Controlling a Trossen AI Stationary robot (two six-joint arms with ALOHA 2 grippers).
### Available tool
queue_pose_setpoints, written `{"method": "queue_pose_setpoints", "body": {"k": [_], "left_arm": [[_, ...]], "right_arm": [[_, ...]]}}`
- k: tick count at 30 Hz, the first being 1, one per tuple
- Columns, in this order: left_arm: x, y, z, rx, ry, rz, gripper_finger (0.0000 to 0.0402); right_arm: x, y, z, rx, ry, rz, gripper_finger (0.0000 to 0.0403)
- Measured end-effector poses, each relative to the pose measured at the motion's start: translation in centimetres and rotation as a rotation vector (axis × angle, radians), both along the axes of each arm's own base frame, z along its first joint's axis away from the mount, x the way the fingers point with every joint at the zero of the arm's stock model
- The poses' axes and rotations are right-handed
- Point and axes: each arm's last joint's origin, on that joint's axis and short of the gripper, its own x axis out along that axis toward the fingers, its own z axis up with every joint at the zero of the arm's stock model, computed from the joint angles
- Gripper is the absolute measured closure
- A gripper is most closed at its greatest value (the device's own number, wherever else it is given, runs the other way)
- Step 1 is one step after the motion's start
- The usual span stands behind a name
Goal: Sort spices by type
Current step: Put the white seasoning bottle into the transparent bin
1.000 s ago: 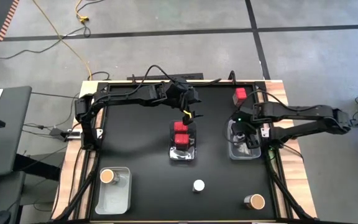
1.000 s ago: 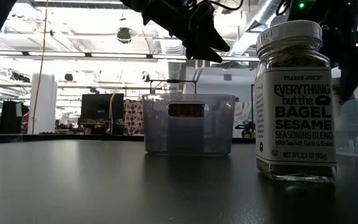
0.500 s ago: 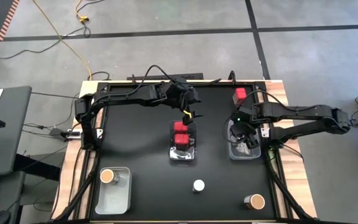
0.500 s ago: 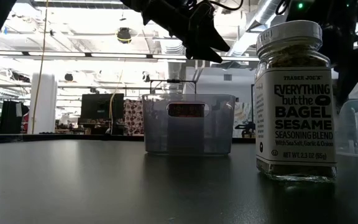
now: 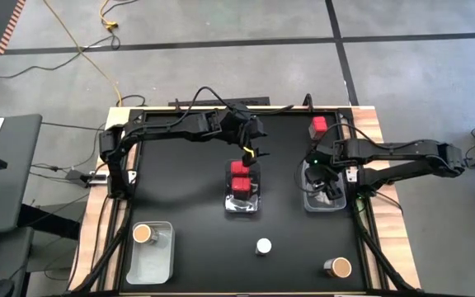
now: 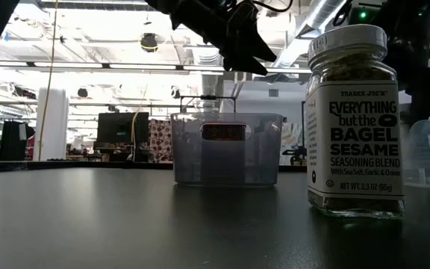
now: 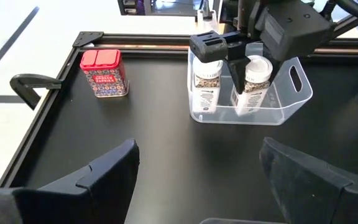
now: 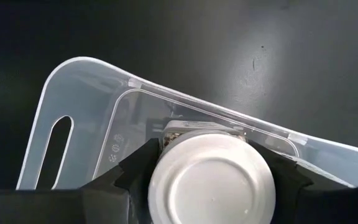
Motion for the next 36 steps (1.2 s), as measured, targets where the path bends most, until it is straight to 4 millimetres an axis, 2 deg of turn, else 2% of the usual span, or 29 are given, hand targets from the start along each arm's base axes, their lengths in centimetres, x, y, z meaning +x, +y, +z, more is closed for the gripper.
{"method": "queue_pose_setpoints", "body": {"k": [36], "left_arm": [[-0.03, -0.01, -0.05, -0.001, 0.006, 0.000, 0.0081]], "right_arm": [[0.08, -0.07, 0.08, -0.003, -0.009, -0.010, 0.0136]]}}
